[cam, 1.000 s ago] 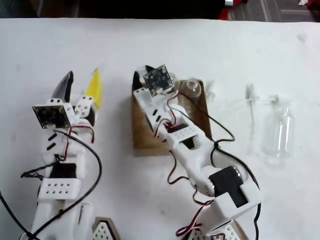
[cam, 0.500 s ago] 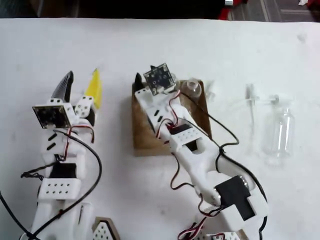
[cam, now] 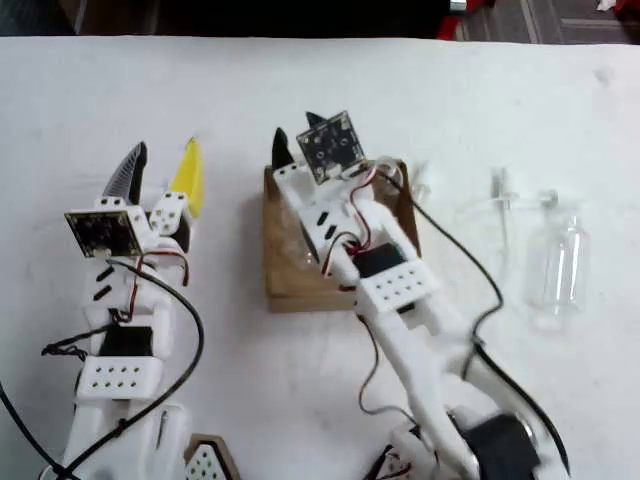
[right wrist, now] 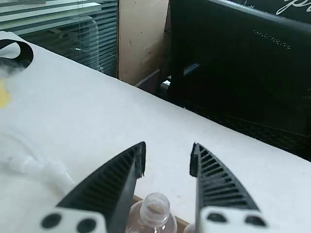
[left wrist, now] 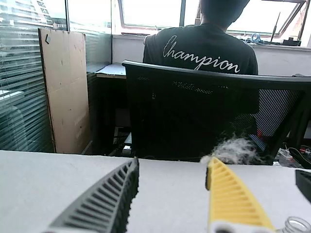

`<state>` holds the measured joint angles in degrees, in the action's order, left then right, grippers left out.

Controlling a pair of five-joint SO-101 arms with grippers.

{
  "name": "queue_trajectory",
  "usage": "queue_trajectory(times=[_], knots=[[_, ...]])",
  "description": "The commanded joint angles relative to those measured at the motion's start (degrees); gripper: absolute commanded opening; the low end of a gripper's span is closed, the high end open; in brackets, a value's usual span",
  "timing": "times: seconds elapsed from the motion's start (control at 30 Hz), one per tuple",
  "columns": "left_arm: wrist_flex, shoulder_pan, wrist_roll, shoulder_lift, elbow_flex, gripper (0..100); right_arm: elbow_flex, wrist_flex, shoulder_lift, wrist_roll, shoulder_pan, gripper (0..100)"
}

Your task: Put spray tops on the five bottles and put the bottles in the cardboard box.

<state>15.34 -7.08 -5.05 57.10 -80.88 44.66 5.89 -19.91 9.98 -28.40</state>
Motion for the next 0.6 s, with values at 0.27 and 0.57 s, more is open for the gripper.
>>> queue_trajectory(times=[0.27,0.57], knots=[[1.6,-0.2,-0.6,1.1,1.8,21,-30.8,-65.4,-0.4,17.3,-3.2,12.7],[1.6,-0.6,-0.8,1.2,1.8,21,-32.2,-66.5,16.4,24.0,-5.5,12.7]])
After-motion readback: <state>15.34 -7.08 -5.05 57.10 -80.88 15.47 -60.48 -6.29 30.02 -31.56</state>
